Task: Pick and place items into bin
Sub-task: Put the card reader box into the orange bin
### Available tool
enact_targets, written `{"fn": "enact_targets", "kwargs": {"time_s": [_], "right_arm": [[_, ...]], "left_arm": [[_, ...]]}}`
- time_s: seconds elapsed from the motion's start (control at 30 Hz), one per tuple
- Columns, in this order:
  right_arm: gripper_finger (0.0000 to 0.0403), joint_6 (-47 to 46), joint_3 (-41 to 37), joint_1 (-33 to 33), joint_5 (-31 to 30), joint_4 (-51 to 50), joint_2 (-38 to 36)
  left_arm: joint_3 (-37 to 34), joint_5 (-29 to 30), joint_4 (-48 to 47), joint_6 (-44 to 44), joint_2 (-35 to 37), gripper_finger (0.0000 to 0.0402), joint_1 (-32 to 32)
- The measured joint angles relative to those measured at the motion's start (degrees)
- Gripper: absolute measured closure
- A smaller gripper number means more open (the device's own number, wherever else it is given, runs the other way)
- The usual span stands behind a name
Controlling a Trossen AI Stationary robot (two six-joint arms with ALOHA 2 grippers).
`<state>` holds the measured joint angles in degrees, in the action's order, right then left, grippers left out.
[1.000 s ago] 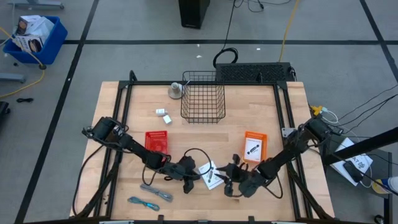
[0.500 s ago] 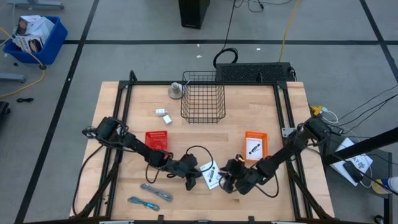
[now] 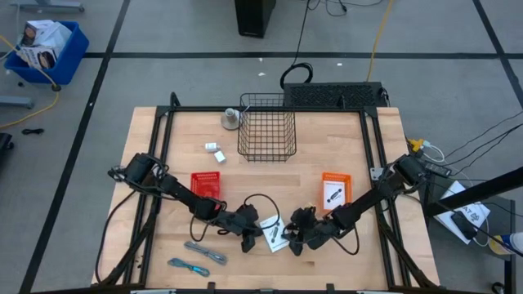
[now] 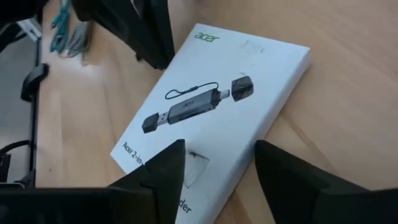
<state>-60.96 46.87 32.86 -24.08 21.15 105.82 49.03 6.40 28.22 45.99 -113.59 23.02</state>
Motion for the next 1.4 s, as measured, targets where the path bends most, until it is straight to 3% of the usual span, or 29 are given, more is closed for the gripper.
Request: {"fn": "enact_targets", "kwargs": {"time_s": [0.9,1.17,1.4], "right_arm": [[0.0229,6.6,0.0,0.7,0.4,7.8,-0.6],[0.0230,12.9,0.8,0.3,-0.1,19.5,-0.8],[0.0234,14.4,0.6,-0.5,0.0,15.2,-0.7]], "left_arm": [[0.0,-0.5,-1.6,0.3,-0.2,0.0371,0.5],[0.3,3.7,0.1,1.3,-0.4,0.0371,-0.3],[0.2,2.0,0.3,0.9,-0.3,0.0371,-0.3]]}}
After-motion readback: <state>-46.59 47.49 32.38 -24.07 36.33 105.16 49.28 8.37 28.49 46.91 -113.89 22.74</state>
